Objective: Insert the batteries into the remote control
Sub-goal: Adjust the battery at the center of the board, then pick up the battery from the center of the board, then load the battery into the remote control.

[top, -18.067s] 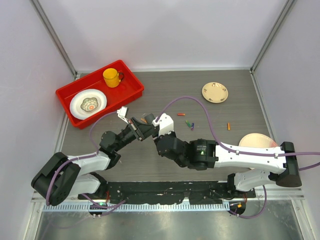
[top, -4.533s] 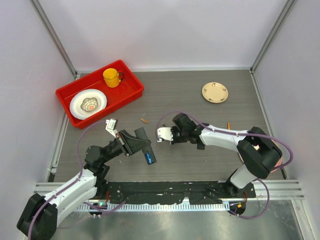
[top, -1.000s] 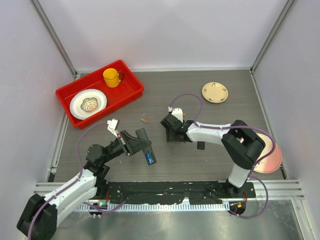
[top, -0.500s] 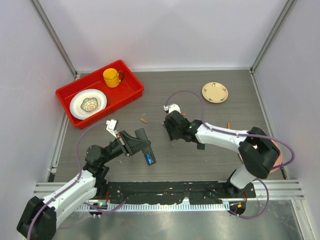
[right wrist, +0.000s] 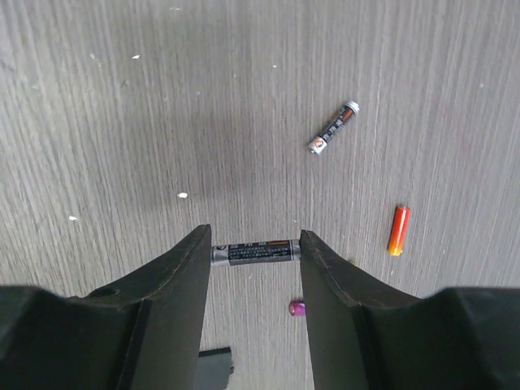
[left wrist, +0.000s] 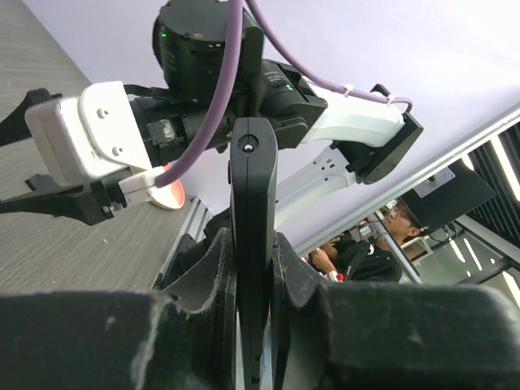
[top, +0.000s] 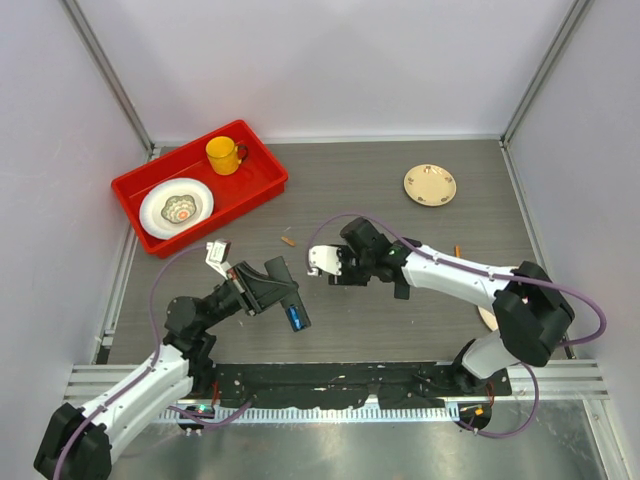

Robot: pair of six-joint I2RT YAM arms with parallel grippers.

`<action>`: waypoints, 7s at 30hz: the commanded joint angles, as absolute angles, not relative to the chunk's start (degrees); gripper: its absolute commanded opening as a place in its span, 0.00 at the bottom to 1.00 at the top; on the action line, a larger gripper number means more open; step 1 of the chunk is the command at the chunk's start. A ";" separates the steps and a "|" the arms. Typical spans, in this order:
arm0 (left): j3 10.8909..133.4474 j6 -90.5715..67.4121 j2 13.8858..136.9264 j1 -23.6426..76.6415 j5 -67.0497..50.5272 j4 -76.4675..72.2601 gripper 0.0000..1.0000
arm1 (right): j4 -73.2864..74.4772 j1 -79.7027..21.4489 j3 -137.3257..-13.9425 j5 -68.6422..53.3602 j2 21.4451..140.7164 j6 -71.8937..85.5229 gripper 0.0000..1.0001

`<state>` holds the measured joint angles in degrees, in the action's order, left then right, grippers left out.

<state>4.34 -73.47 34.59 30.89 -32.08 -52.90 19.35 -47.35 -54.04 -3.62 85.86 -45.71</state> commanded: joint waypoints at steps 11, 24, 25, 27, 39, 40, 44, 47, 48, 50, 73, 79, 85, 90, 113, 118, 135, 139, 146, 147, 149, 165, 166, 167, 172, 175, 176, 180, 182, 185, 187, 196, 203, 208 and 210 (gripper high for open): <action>3.96 -73.92 33.92 31.03 -30.85 -55.55 0.00 | 22.51 -45.44 -52.29 -20.74 90.53 -55.03 0.01; 3.43 -73.74 32.17 31.03 -30.50 -54.14 0.00 | 20.74 -44.56 -51.24 -20.30 92.37 -51.86 0.27; 3.43 -73.74 32.08 31.11 -30.50 -54.05 0.00 | 20.48 -44.56 -51.24 -19.95 92.29 -51.77 0.28; 3.43 -73.74 32.08 31.03 -30.50 -54.05 0.00 | 20.30 -44.47 -51.42 -19.69 92.02 -51.15 0.34; 4.04 -73.48 33.05 31.11 -30.94 -54.40 0.00 | 19.00 -44.39 -52.12 -19.52 88.86 -48.60 0.87; 4.04 -73.56 32.87 31.03 -30.94 -54.40 0.00 | 17.85 -44.38 -51.95 -18.82 87.47 -47.99 0.87; 3.96 -73.57 32.61 31.03 -30.67 -53.88 0.00 | 5.05 -44.12 -53.00 -11.46 82.89 -34.24 0.88; 3.96 -73.48 32.70 31.11 -30.50 -53.53 0.00 | -3.08 -44.12 -57.90 9.34 83.22 -2.65 0.90; 3.96 -73.48 33.04 31.11 -30.50 -53.53 0.00 | 6.58 -43.86 -64.79 14.89 84.36 5.11 0.99; 3.87 -73.39 33.13 31.11 -30.67 -53.53 0.00 | 18.48 -40.44 -73.43 9.62 90.48 14.80 1.00; 3.60 -72.95 34.98 31.11 -30.32 -52.38 0.00 | 34.19 -50.80 -60.82 18.73 94.65 42.37 0.55; 3.60 -72.86 35.33 31.11 -30.32 -52.38 0.00 | 32.70 -50.80 -60.56 15.04 96.94 40.26 0.43; 3.60 -72.69 35.42 31.20 -30.32 -52.38 0.00 | 32.70 -50.80 -61.87 13.62 99.40 38.58 0.38; 3.60 -72.60 35.60 31.20 -30.41 -52.29 0.00 | 32.61 -50.80 -61.61 12.13 100.28 37.71 0.34; 3.69 -72.25 36.21 31.29 -30.23 -52.38 0.00 | 37.00 -50.80 -61.79 9.85 100.28 33.93 0.32; 3.87 -72.25 36.39 31.20 -30.32 -52.38 0.00 | 37.27 -50.71 -61.35 9.23 100.37 33.66 0.28; 7.38 -70.49 43.23 33.22 -26.37 -54.14 0.00 | 46.30 -50.89 -65.82 9.06 81.58 34.55 0.01; 9.14 -69.52 49.64 34.71 -23.73 -58.00 0.00 | 54.57 -51.59 -71.62 8.09 76.12 32.09 0.01; 12.65 -70.49 62.48 35.51 -21.62 -68.10 0.00 | 60.72 -53.70 -78.47 -1.99 68.64 29.11 0.01; 13.00 -70.84 64.49 35.68 -21.62 -68.72 0.00 | 61.60 -53.79 -79.10 -3.85 68.90 28.05 0.01; 14.06 -71.01 66.35 35.86 -21.80 -69.87 0.00 | 63.62 -54.14 -79.63 -8.69 69.61 26.20 0.01; 14.94 -72.07 72.33 39.11 -19.16 -73.30 0.00 | 55.46 -57.92 -77.70 -11.95 76.55 30.50 0.01; 14.85 -72.16 72.25 39.20 -19.33 -73.39 0.00 | 54.59 -58.01 -77.61 -11.95 77.07 30.85 0.01; 14.77 -72.33 71.99 39.29 -19.42 -73.48 0.00 | 54.49 -58.01 -77.61 -11.95 77.78 30.85 0.01; 14.06 -72.51 70.93 39.37 -19.95 -73.56 0.00 | 54.93 -58.18 -78.31 -11.78 79.80 30.67 0.01; 13.71 -72.51 70.31 39.46 -19.95 -73.57 0.00 | 55.28 -58.10 -78.66 -11.43 80.51 30.76 0.01; 13.62 -72.60 70.14 39.46 -19.95 -73.65 0.00 | 55.37 -58.10 -78.75 -11.25 80.68 30.67 0.01; 13.01 -72.86 69.35 39.64 -19.95 -73.92 0.00 | 55.63 -58.10 -78.75 -10.63 80.86 30.76 0.01; 12.57 -73.04 68.82 39.73 -19.86 -74.00 0.00 | 55.72 -58.10 -78.75 -10.37 80.95 30.85 0.01; 12.31 -73.21 68.20 40.08 -20.04 -74.00 0.00 | 56.07 -58.09 -79.19 -10.11 81.39 30.94 0.01; 12.13 -73.39 67.85 40.25 -20.21 -74.00 0.00 | 56.60 -58.10 -79.80 -9.84 81.91 30.76 0.01; 11.69 -74.62 66.97 41.04 -20.30 -74.27 0.00 | 57.92 -58.01 -82.26 -7.56 83.76 30.32 0.01; 11.87 -78.66 68.20 41.31 -20.13 -74.88 0.00 | 58.18 -58.10 -83.06 -6.33 84.81 29.71 0.01; 11.87 -83.92 71.53 41.40 -19.86 -77.78 0.00 | 60.73 -58.01 -84.90 -5.54 86.04 28.57 0.01; 11.95 -85.07 72.42 41.31 -19.69 -78.57 0.00 | 61.69 -58.01 -85.34 -5.10 86.31 28.30 0.01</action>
